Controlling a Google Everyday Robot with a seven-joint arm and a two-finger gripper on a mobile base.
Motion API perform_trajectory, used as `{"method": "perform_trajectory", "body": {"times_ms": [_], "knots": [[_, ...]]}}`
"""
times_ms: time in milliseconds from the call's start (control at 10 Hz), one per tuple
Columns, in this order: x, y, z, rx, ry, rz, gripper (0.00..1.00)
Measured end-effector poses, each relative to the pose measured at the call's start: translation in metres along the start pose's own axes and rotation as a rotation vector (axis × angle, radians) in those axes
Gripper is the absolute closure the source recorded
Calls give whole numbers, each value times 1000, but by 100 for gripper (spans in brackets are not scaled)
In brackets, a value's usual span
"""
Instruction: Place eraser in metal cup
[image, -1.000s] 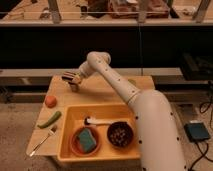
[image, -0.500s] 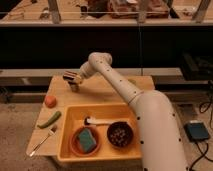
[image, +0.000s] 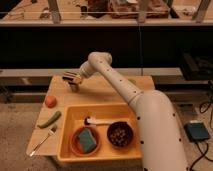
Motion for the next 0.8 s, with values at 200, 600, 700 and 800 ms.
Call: {"method": "perform_trajectory", "body": {"times_ms": [200,600,700,800], "knots": [[1,1,-1,-1,2,-2,20],[-2,3,-7,6,33,0,20],[-7,7,-14,5,55,6,20],[-13,11,-22,4,77,4,20]]}}
